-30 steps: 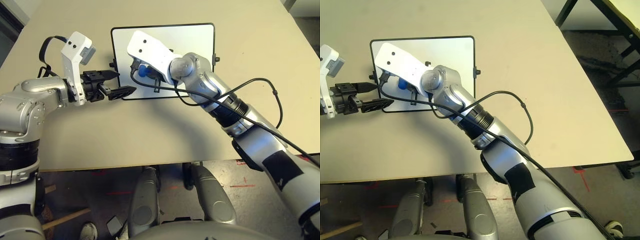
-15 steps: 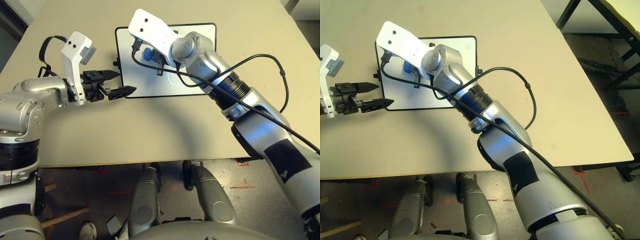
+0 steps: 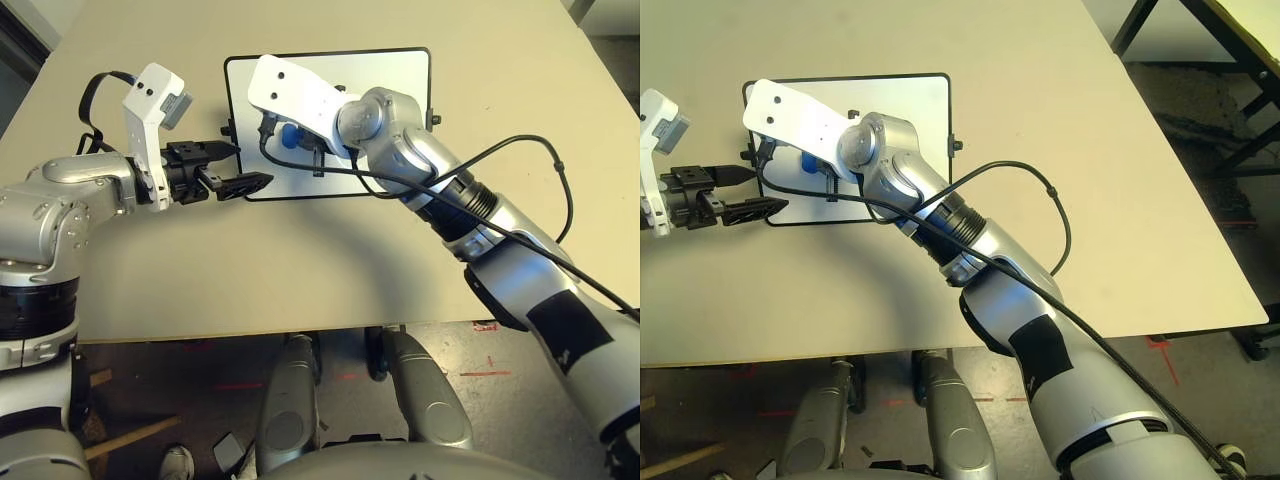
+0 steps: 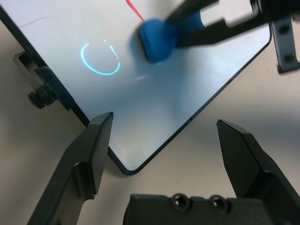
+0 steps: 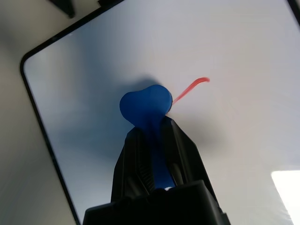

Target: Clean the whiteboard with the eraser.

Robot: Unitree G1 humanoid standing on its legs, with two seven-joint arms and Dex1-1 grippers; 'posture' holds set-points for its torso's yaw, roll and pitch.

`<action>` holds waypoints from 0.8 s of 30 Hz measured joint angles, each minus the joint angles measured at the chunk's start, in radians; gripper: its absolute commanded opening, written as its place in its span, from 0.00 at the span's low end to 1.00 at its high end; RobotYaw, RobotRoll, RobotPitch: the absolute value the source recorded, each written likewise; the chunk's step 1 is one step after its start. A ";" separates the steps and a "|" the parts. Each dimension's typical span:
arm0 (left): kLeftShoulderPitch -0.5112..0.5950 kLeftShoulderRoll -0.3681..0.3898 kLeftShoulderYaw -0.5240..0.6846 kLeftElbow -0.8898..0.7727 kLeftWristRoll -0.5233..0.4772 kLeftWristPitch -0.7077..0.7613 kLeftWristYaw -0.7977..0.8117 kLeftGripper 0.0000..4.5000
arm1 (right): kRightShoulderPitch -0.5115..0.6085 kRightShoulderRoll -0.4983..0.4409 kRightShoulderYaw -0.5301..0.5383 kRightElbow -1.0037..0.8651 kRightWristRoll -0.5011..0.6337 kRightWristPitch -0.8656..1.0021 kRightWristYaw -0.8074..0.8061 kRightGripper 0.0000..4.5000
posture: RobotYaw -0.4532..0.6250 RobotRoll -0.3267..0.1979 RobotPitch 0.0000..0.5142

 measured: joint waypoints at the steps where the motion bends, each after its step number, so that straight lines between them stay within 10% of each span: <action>1: 0.000 -0.001 0.000 0.000 0.000 0.000 0.000 1.00 | -0.019 0.003 -0.006 0.027 0.000 -0.006 -0.012 0.09 | 0.44 0.62 0.59; 11: -0.005 -0.002 -0.004 0.003 0.001 0.000 -0.005 1.00 | -0.117 0.065 -0.091 0.189 0.016 -0.068 -0.113 0.09 | 0.44 0.62 0.60; 24: -0.013 -0.002 -0.006 0.005 0.001 0.000 -0.010 1.00 | 0.046 0.082 -0.034 -0.041 -0.006 0.012 -0.016 0.09 | 0.45 0.62 0.59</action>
